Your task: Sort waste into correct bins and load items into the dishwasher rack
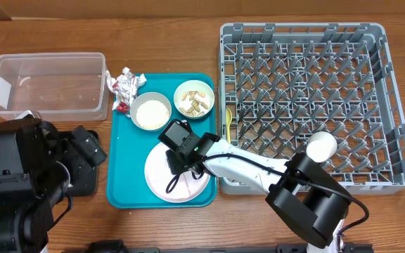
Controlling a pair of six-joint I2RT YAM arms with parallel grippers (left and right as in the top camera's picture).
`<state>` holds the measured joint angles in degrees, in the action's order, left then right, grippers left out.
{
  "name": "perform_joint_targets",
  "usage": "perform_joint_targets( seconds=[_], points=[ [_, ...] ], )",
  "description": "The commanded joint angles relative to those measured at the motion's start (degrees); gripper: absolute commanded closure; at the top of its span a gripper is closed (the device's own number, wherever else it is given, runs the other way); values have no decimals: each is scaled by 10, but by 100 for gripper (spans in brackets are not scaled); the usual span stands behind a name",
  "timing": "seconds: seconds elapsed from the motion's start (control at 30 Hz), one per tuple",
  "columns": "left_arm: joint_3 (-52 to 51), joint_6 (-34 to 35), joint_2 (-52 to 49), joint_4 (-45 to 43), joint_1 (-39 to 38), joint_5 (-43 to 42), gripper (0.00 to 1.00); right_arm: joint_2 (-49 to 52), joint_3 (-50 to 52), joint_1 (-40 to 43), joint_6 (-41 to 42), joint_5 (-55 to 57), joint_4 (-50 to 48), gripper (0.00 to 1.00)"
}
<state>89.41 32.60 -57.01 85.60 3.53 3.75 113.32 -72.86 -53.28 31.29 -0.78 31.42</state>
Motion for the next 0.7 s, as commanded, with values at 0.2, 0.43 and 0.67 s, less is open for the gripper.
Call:
perform_joint_targets(
  seconds=[0.2, 0.43, 0.67],
  points=[
    [4, -9, 0, -1, 3, 12, 0, 13, 5, -8, -43, -49, -27, 75],
    [4, -9, 0, -1, 3, 12, 0, 13, 5, -8, -43, -49, -26, 85],
    [4, -9, 0, -1, 3, 12, 0, 20, 5, -11, -37, -87, -26, 71]
  ],
)
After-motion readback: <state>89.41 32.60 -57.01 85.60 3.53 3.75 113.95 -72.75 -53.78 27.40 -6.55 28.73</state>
